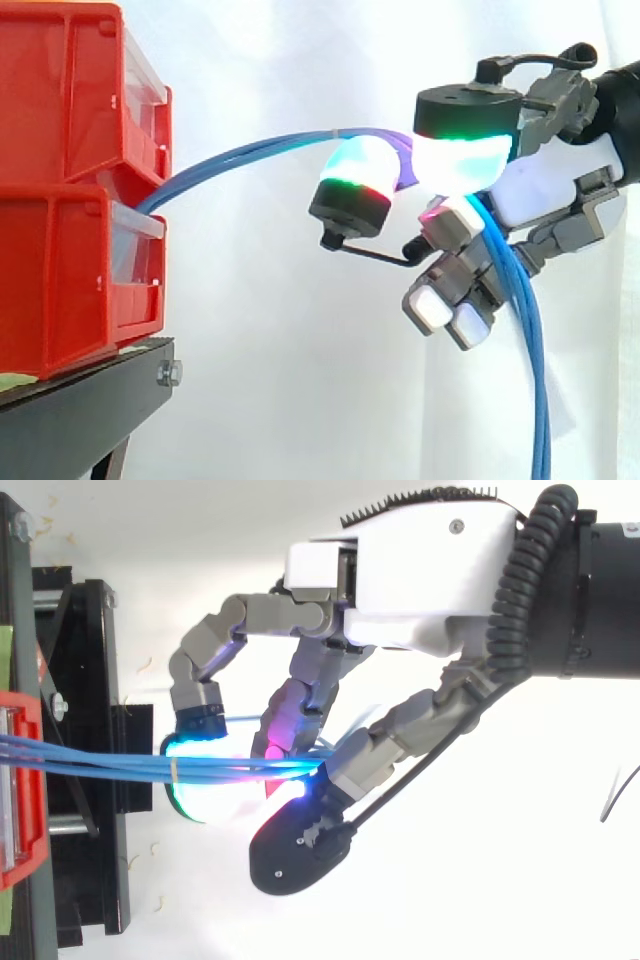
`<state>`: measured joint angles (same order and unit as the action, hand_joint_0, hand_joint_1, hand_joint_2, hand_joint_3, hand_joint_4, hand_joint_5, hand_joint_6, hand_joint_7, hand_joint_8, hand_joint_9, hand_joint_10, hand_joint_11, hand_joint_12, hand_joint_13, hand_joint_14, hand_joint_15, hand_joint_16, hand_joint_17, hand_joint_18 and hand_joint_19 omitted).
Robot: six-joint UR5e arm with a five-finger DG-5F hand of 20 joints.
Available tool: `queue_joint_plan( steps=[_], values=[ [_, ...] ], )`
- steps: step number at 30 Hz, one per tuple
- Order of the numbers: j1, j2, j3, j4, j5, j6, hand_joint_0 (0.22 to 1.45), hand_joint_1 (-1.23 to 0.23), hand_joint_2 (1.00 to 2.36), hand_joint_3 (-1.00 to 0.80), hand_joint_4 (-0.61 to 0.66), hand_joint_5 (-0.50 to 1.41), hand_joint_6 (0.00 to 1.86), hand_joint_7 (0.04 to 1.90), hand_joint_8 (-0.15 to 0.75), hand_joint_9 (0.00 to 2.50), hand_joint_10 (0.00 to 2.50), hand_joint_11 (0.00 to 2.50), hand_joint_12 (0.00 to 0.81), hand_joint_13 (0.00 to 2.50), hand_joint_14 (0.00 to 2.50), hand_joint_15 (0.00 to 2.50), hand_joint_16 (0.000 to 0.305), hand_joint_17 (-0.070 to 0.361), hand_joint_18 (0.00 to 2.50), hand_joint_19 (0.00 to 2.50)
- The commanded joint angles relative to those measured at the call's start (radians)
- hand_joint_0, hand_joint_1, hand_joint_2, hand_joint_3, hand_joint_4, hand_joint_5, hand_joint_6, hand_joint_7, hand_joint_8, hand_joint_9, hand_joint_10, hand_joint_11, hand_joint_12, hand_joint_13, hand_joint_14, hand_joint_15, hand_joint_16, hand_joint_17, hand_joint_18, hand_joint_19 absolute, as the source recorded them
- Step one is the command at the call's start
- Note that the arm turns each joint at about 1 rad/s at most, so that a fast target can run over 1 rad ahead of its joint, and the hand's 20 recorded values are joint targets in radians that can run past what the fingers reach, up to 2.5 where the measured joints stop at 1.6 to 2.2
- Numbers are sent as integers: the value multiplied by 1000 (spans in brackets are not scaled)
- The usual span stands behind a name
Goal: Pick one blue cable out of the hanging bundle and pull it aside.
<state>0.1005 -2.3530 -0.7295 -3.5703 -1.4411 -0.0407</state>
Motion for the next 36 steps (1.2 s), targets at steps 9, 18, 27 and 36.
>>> queue_joint_plan(
  steps=[9,18,27,36],
  values=[
    [-1,0,1,-1,-10,-5,417,-827,1000,-500,0,-34,874,810,261,1266,20,482,393,885,22,510,58,131,738,596],
    [-1,1,5,-1,-10,-5,473,-579,1000,-500,-18,-46,867,813,252,1232,21,485,382,829,21,526,55,125,642,651],
    [-1,1,24,-13,-10,-21,543,-707,1091,-178,-25,-34,852,811,309,1281,18,457,443,888,18,493,69,155,751,593],
    [-7,0,36,-21,-9,-61,642,-925,1010,-316,13,-79,891,798,221,1086,24,566,346,744,24,534,49,109,585,632]
  ],
)
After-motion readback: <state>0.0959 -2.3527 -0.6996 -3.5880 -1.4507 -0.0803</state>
